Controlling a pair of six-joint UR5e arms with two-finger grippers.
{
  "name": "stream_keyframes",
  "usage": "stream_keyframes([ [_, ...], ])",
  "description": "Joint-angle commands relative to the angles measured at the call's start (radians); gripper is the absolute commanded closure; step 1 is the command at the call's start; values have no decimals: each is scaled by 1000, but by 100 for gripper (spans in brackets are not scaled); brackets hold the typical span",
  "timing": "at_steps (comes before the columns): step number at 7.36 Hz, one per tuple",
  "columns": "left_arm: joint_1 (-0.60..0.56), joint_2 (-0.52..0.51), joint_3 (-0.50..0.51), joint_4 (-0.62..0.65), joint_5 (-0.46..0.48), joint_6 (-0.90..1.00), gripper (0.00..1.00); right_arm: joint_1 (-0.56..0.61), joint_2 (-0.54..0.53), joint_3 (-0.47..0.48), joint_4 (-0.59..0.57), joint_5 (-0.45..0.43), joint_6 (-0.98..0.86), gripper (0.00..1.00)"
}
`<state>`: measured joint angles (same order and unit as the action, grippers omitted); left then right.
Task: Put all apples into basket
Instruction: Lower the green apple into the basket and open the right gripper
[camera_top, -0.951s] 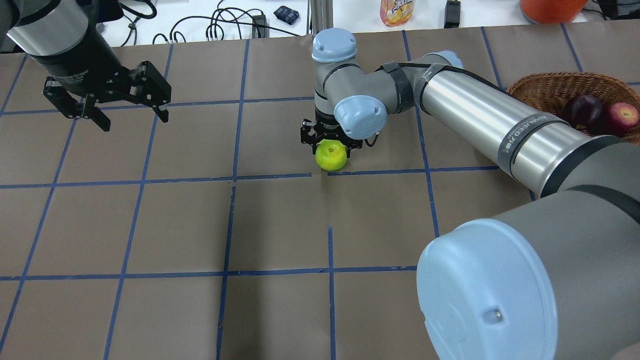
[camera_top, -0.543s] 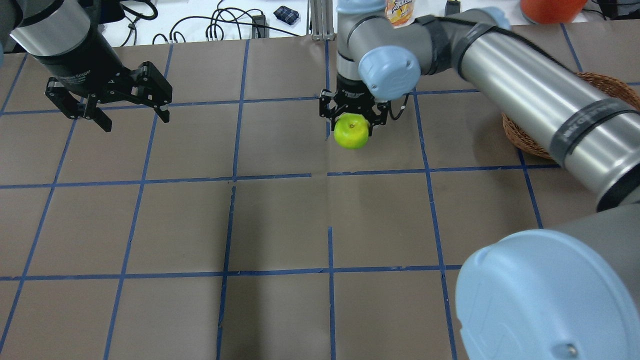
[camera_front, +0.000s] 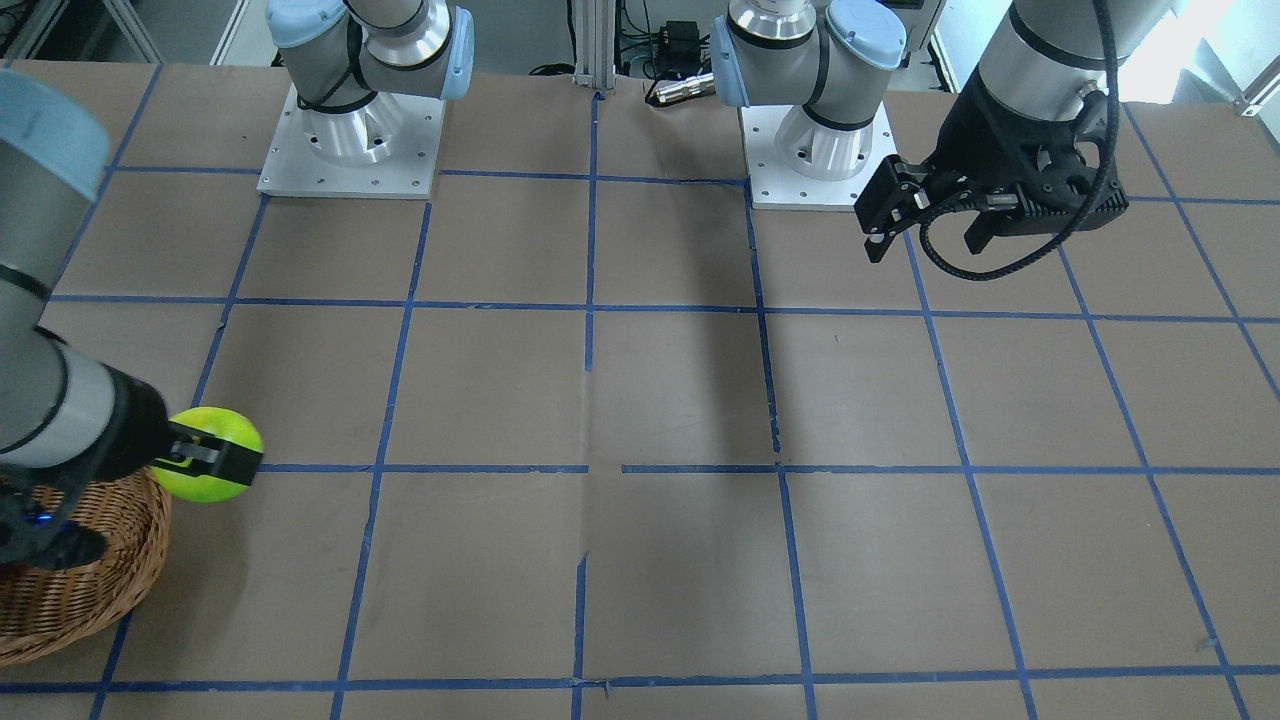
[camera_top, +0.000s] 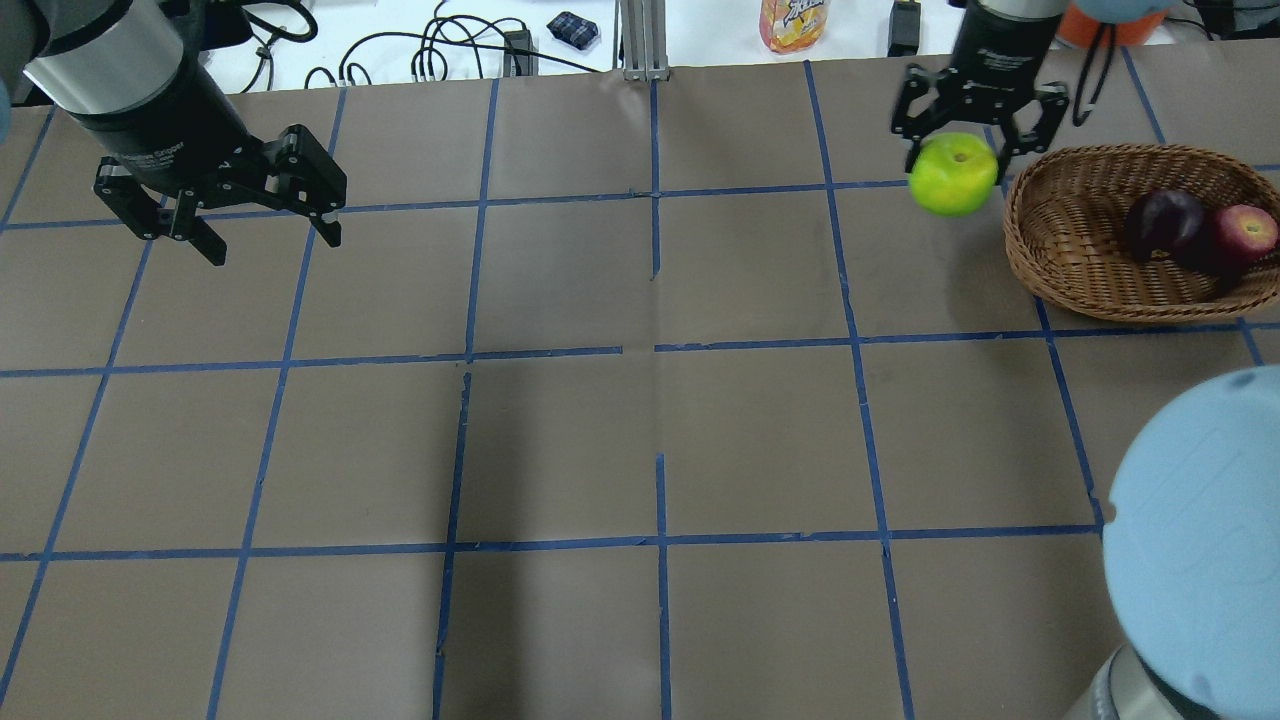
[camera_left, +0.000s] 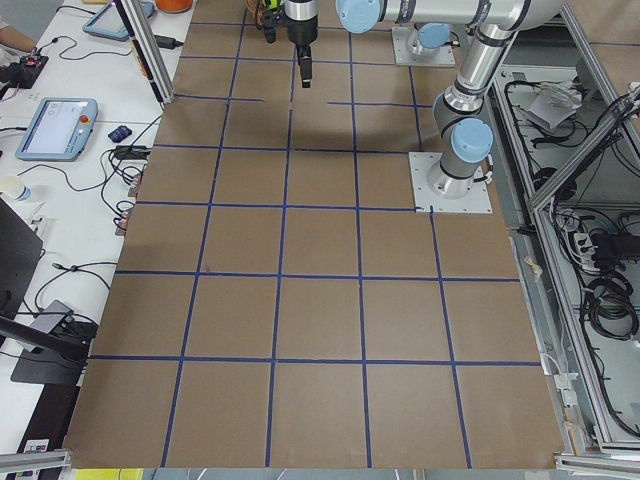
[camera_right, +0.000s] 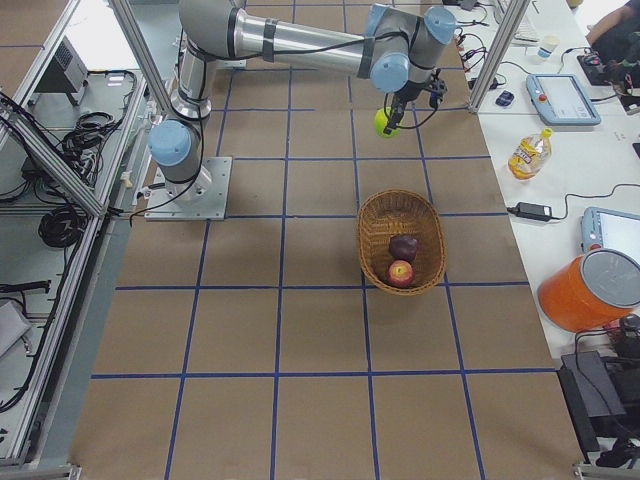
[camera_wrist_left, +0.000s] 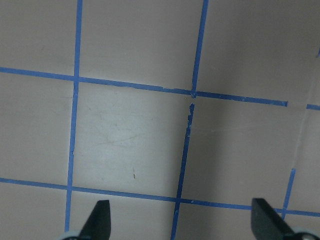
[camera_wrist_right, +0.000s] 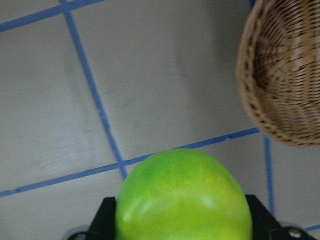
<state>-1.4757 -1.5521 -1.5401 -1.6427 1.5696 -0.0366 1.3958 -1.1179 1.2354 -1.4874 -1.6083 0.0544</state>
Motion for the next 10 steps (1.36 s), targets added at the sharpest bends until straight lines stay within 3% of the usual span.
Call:
stream_keyframes([
  [1, 0, 6, -2, 0, 3, 3, 0, -131, 56, 4, -63, -71, -229, 100],
  [6, 0, -9, 20, 1, -5, -11, 0, -182, 204, 6, -221, -74, -387, 96],
  [7, 0, 12, 3, 0, 3, -9, 0, -182, 207, 6, -228, -74, -416, 65],
  [8, 0, 6, 12, 1, 7, -12, 0, -182, 211, 6, -226, -77, -416, 15],
  [9, 0, 21, 5, -2, 12, -8, 0, -182, 211, 6, -215, -79, -415, 0],
  [10, 0, 32, 2, 1, 12, -8, 0, -184, 207, 6, -203, -82, -415, 0],
])
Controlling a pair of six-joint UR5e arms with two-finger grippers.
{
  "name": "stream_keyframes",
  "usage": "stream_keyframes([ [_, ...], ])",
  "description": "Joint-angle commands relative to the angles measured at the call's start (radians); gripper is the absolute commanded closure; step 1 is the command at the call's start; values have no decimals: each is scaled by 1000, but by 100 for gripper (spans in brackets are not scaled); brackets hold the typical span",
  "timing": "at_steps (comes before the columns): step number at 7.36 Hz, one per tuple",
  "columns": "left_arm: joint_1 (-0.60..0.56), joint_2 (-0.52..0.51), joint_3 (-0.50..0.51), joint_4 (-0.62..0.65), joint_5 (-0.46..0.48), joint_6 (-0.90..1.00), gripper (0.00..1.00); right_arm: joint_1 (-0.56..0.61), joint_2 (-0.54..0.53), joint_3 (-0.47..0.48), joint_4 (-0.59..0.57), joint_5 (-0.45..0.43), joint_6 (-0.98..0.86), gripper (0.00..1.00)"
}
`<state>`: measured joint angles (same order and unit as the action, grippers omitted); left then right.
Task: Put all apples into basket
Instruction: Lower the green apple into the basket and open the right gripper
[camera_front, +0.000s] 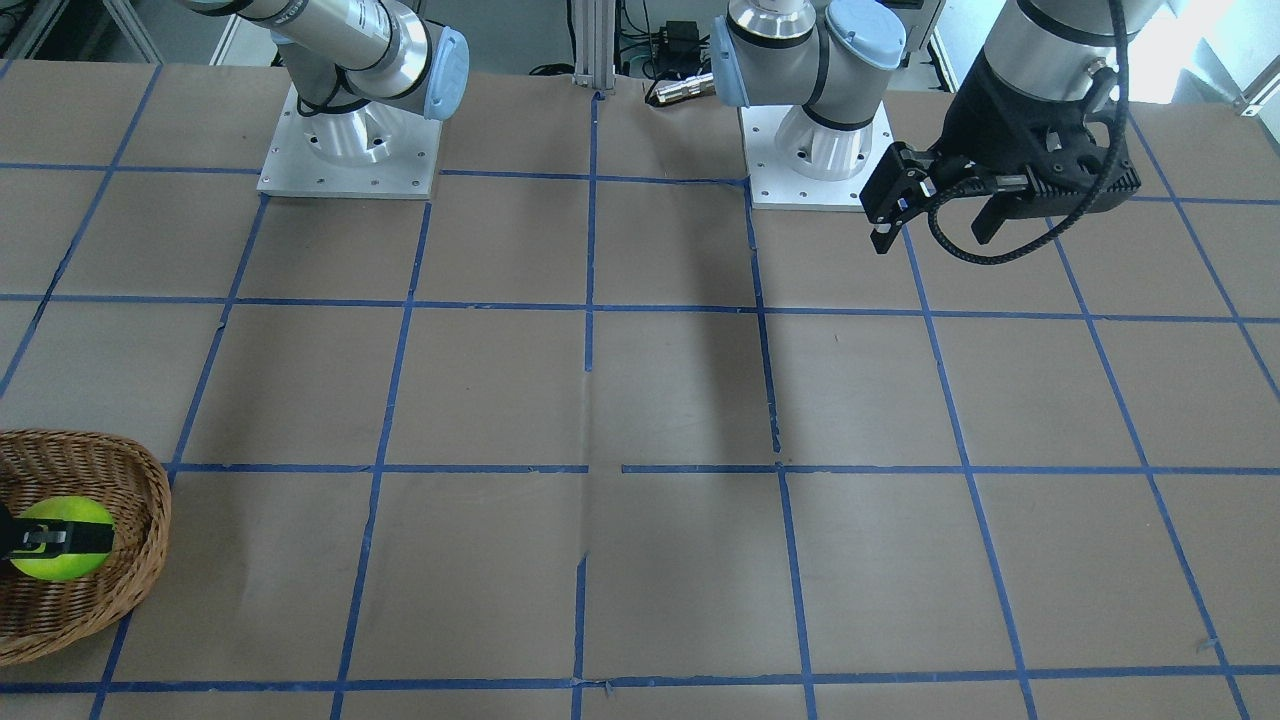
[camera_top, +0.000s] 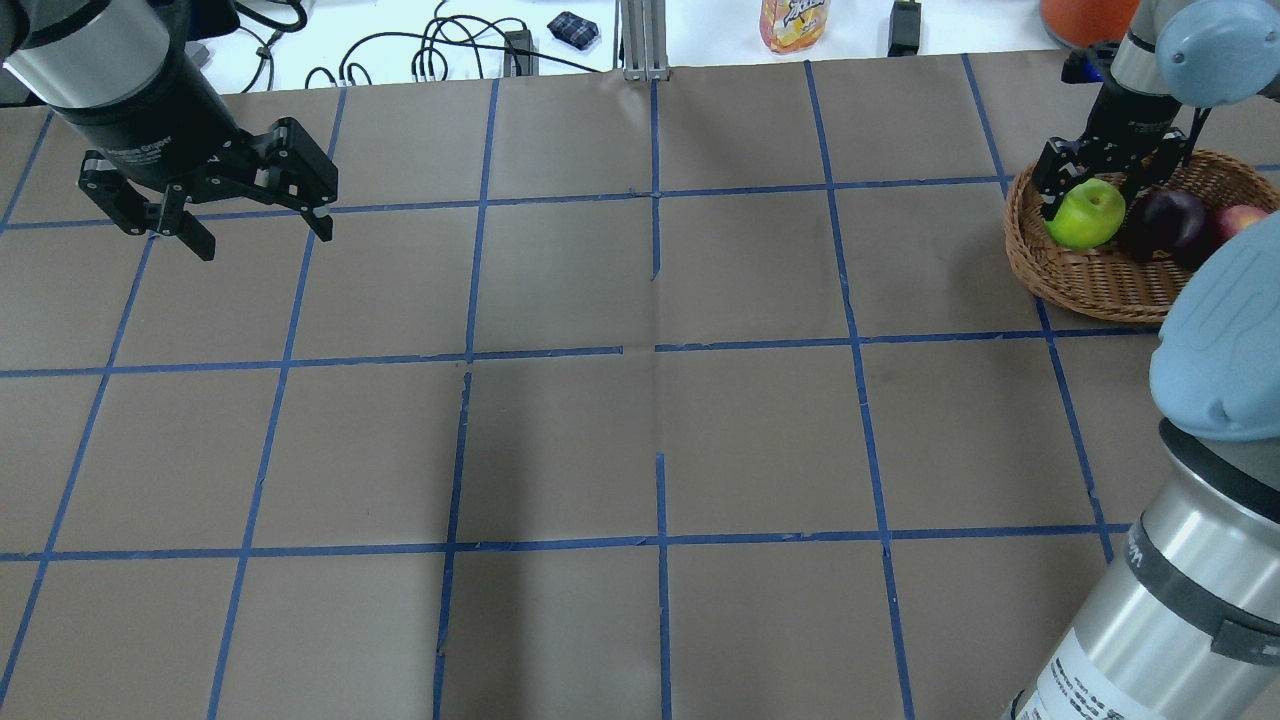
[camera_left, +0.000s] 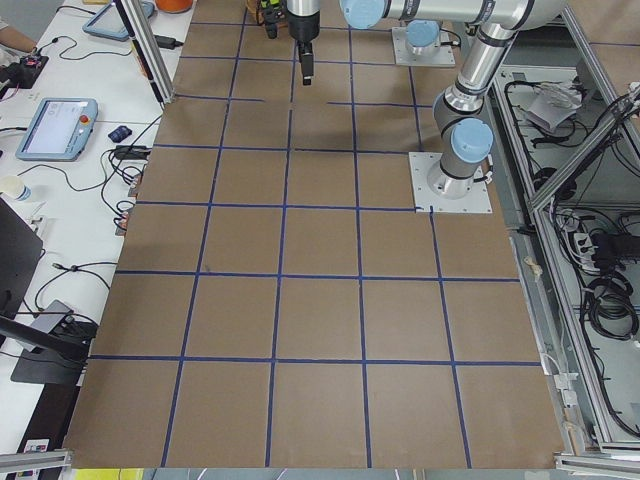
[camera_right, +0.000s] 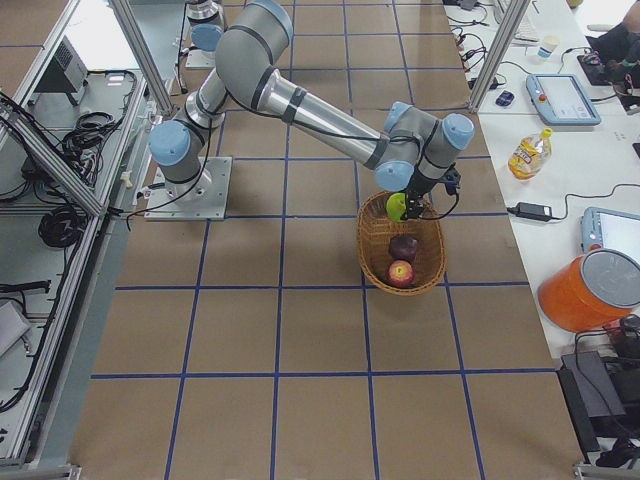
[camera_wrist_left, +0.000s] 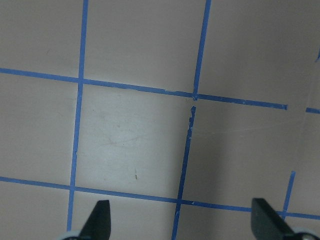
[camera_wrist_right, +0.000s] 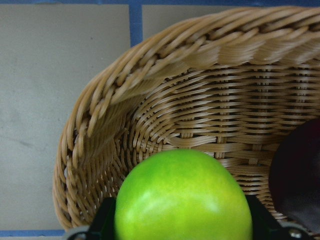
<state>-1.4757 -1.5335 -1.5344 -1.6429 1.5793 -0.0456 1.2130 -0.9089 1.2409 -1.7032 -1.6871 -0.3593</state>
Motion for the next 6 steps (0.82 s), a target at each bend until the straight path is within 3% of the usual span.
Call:
stream_keyframes([
  [1, 0, 16, -7, -3, 2, 1, 0, -3, -8, 0, 20, -2, -1, 0],
  [3, 5, 13, -6, 0, 2, 3, 0, -3, -27, -26, 98, -18, 3, 0],
  [6, 5, 29, -4, -5, 2, 0, 0, 34, -174, -20, 210, 30, 23, 0],
])
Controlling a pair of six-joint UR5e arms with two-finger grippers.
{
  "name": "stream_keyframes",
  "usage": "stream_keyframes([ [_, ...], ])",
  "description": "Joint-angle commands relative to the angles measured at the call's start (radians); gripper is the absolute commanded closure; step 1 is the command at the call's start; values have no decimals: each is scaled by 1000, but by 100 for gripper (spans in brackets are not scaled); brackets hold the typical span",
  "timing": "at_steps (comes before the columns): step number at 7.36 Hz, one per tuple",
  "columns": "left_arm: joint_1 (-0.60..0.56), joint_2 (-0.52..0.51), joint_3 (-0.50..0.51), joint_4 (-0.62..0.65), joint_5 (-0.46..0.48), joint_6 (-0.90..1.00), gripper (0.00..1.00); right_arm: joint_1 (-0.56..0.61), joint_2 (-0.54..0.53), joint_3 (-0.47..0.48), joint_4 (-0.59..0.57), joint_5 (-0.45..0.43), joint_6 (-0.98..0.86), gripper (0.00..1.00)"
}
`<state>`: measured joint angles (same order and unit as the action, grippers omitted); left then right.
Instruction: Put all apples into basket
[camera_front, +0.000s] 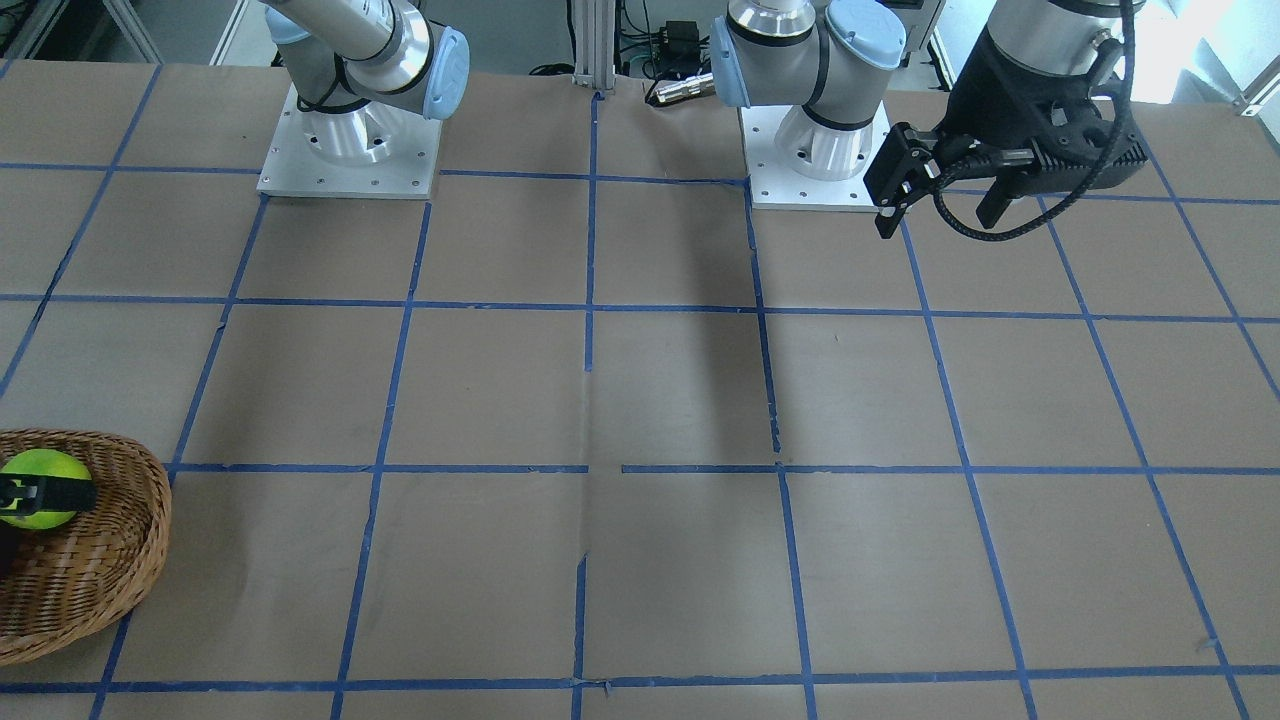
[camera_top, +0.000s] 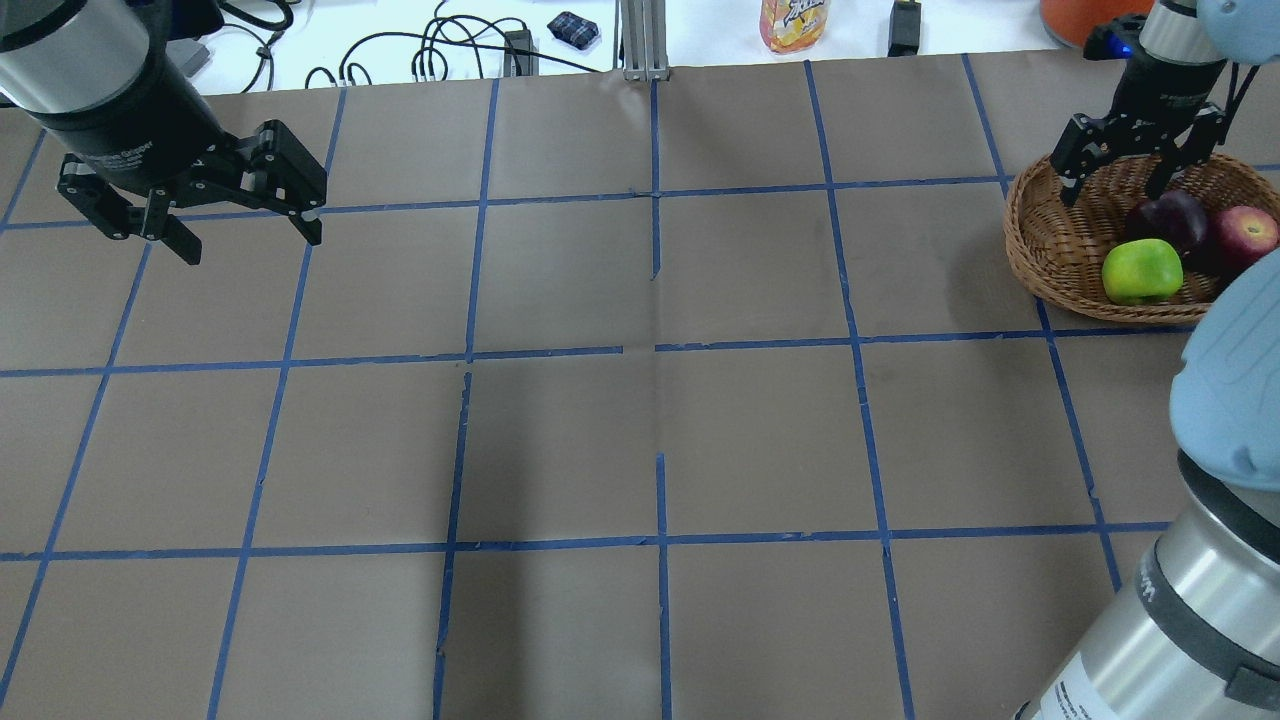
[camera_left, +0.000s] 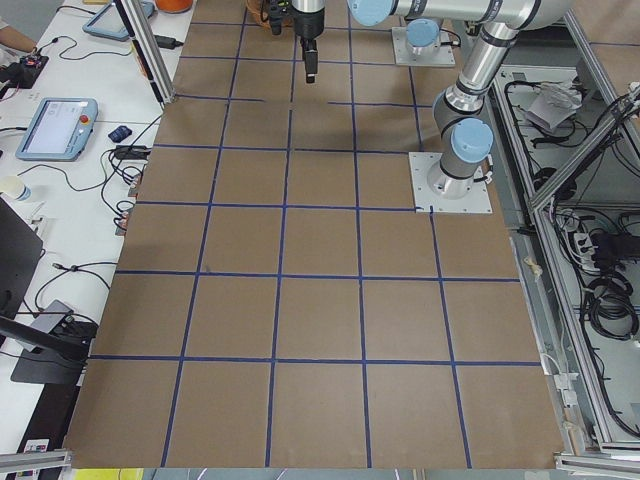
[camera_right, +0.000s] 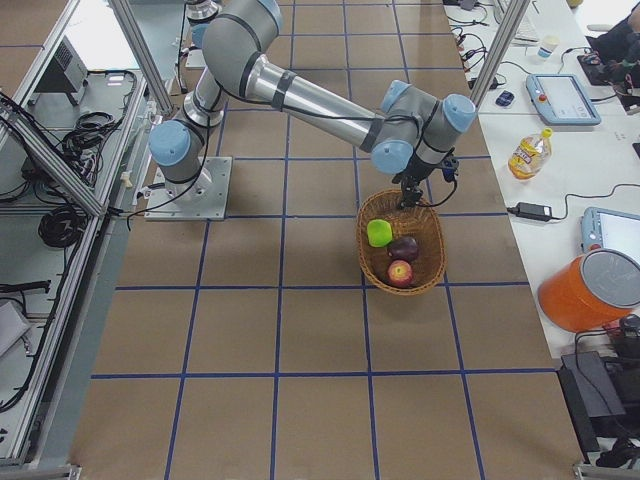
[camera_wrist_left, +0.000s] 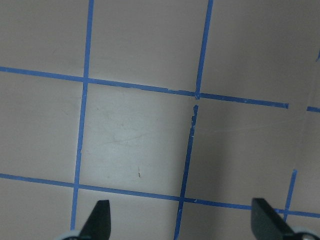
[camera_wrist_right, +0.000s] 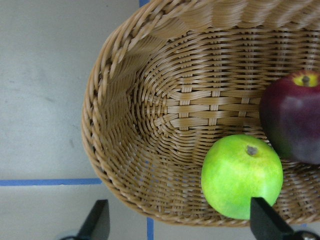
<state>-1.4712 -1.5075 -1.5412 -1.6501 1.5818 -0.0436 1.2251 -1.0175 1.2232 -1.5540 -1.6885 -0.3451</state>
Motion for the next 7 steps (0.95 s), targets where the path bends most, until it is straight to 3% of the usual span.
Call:
stream_keyframes([
  [1, 0, -11, 15, 7, 1, -1, 0, 75, -129, 9, 107, 62, 65, 0],
  [3, -1, 19, -14, -2, 9, 10, 0, 157, -253, 12, 226, 73, 214, 0],
  [5, 0, 30, -14, 7, 10, 10, 0, 287, -373, 15, 256, 95, 384, 0],
  [7, -4, 4, -10, 10, -5, 10, 0, 400, -423, 21, 324, 121, 520, 0],
])
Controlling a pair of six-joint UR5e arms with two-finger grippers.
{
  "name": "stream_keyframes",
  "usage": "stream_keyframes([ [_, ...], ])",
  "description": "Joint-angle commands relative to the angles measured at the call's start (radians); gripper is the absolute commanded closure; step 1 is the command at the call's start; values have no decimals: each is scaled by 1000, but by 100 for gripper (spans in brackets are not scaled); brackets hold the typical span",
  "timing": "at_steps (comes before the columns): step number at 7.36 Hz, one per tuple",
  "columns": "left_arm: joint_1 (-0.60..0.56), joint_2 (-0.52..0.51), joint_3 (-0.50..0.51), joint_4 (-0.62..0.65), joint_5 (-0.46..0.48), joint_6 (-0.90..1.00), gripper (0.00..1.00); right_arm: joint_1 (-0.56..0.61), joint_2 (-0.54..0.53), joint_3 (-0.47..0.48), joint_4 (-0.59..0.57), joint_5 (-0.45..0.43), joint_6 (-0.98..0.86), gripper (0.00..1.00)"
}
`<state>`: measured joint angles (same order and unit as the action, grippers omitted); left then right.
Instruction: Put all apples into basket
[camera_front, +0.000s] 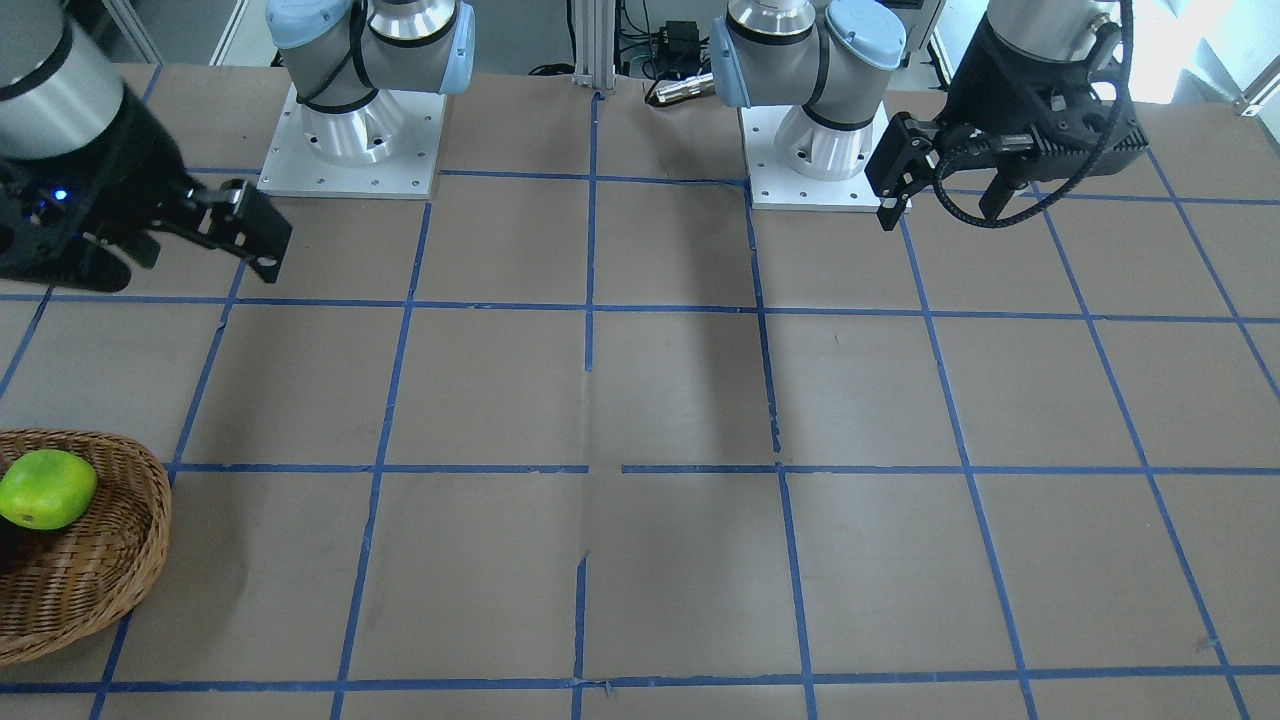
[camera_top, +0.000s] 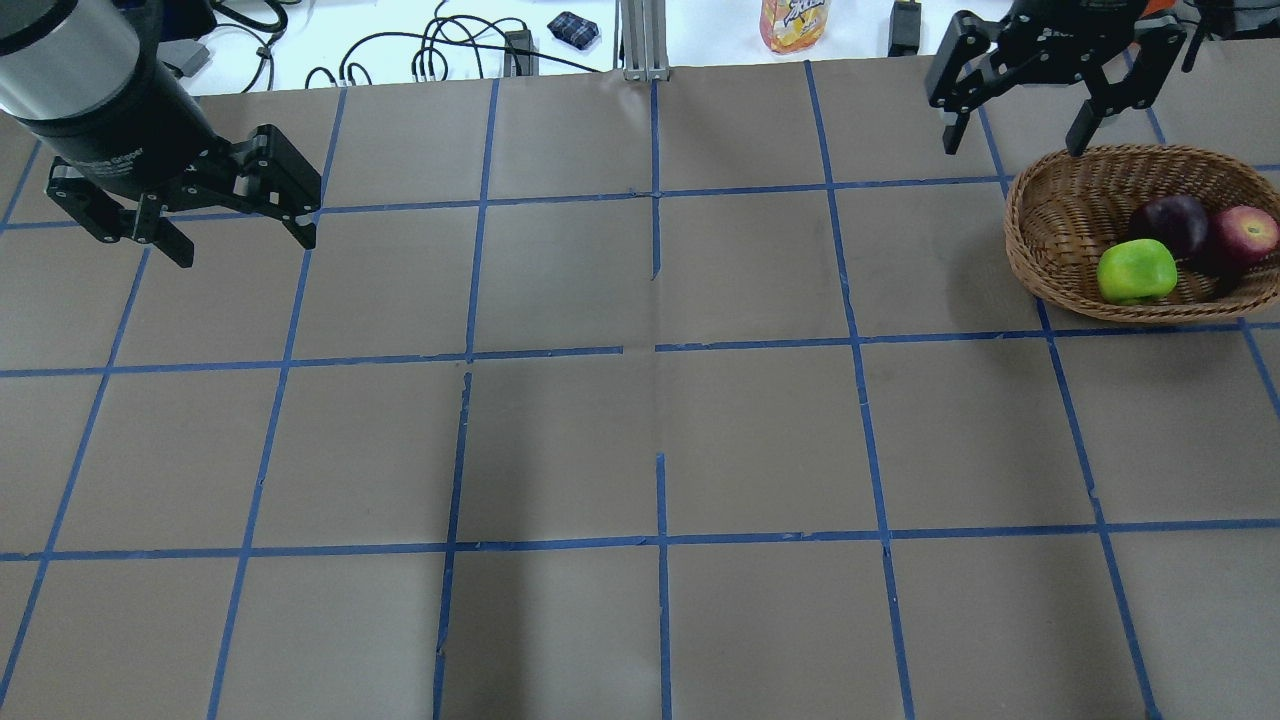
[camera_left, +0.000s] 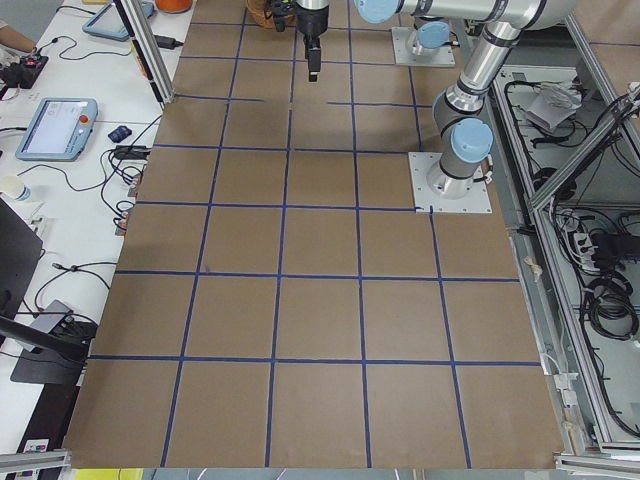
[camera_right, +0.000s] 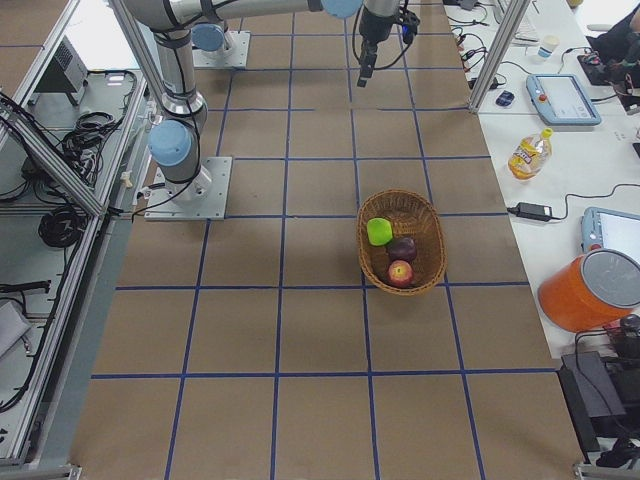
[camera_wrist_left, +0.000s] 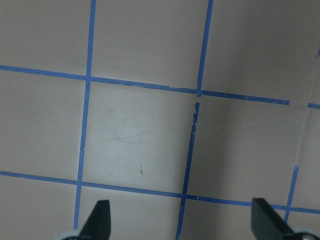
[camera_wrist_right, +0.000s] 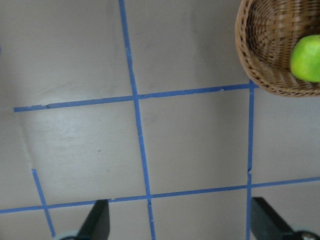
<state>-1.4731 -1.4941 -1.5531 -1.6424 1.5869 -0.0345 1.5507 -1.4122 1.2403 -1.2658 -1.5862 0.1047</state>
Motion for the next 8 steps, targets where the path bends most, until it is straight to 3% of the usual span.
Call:
stream_keyframes([
  [1, -3, 7, 2, 1, -4, 1, 0, 92, -21, 25, 40, 18, 67, 0],
  [3, -3, -3, -4, 2, 1, 1, 0, 92, -46, 158, -100, 19, 67, 0],
  [6, -12, 31, 12, -8, 56, 1, 0, 28, -122, 212, -115, 17, 21, 0],
  [8, -13, 38, -4, -11, 42, 10, 0, -9, -169, 238, -113, 14, 35, 0],
])
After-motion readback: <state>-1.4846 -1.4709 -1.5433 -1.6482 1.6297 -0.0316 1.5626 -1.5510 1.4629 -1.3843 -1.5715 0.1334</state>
